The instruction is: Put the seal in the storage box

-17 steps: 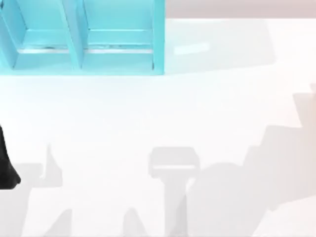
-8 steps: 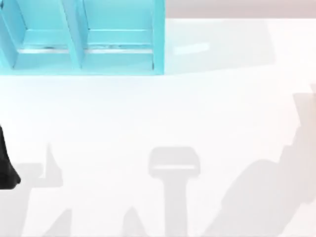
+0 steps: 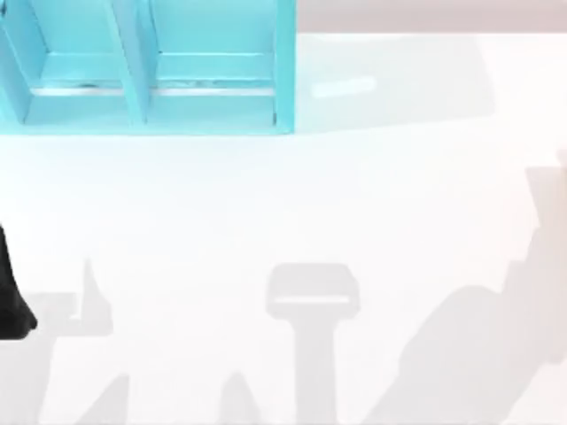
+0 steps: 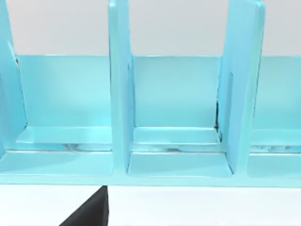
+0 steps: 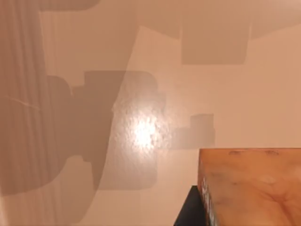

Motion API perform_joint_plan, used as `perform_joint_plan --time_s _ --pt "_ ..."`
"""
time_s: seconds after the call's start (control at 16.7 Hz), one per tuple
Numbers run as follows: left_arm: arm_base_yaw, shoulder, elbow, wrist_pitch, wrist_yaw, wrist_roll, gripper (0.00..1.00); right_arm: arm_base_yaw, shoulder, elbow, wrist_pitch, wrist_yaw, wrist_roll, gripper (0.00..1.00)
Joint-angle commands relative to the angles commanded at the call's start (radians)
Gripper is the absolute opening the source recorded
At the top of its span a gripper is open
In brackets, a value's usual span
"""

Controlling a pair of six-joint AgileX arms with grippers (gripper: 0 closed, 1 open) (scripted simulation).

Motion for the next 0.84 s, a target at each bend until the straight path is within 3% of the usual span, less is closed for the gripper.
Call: perform_joint_plan --time_s 0.48,0.84 --pt "0.0 0.0 0.0 0.0 0.0 0.0 1.0 0.0 0.0 0.0 0.0 0.0 0.0 0.98" --pt "0.0 0.0 0.0 0.0 0.0 0.0 1.0 0.0 0.0 0.0 0.0 0.0 0.0 1.0"
